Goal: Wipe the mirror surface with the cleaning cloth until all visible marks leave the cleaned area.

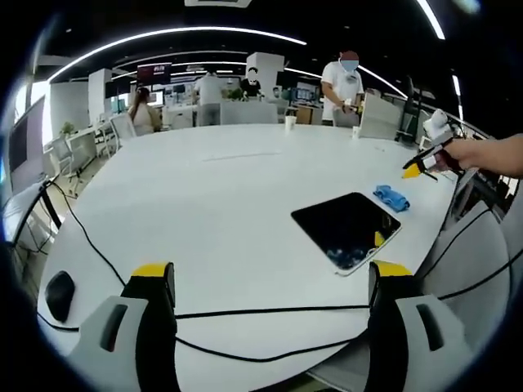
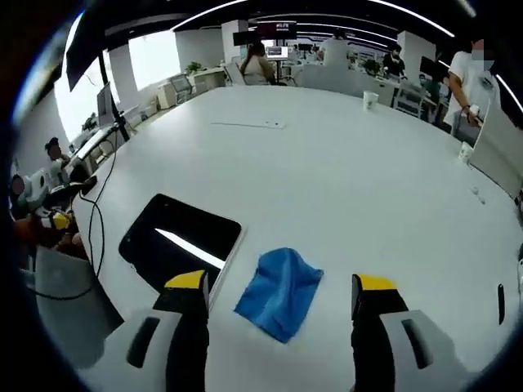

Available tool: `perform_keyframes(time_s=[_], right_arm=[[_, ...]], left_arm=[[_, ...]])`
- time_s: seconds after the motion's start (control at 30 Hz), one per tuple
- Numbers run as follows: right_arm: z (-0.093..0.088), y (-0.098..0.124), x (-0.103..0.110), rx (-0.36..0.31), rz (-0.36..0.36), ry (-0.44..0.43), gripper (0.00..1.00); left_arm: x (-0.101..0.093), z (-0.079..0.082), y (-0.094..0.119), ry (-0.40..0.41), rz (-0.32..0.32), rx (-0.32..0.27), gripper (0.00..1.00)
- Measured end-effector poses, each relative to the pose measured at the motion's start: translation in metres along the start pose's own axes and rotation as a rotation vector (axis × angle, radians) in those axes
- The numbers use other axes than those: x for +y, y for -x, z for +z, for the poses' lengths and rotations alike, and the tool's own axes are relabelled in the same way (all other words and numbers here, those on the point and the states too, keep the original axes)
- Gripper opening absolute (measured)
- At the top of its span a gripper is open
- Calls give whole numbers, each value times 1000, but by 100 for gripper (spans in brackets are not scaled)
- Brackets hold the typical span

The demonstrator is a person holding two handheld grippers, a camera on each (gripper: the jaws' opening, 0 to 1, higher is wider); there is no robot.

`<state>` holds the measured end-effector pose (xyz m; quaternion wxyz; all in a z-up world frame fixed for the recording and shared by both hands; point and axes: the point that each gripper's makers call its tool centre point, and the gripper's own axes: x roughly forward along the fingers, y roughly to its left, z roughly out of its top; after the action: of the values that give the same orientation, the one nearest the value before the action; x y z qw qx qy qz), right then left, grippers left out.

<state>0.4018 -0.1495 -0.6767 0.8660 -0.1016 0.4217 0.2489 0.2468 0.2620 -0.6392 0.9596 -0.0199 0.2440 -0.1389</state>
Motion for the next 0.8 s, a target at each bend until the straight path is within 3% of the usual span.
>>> perform_keyframes(time_s=[0.07,0.17,0.33,0.5,0.67,0.8], right_arm=[[-8,-11,-1,37,8,-17,50],[-15,-23,1,47,31,-55,40],[-31,-42,-2,108,1,-50,30],[-48,-54,-7,183,-35,-48,9],[-44,-53,-5,189,-63,-6,4],[-44,-55,-7,226,-67,-34,2]], left_arm=[[1,3,-1,38,5,-24,99],[1,3,-5,31,1,-33,99],[0,5,-7,42,-1,-48,99],[-2,0,-6,28,-9,-36,99],[4,-6,-5,-5,-11,-17,99],[8,-5,-7,0,-5,-14,99]])
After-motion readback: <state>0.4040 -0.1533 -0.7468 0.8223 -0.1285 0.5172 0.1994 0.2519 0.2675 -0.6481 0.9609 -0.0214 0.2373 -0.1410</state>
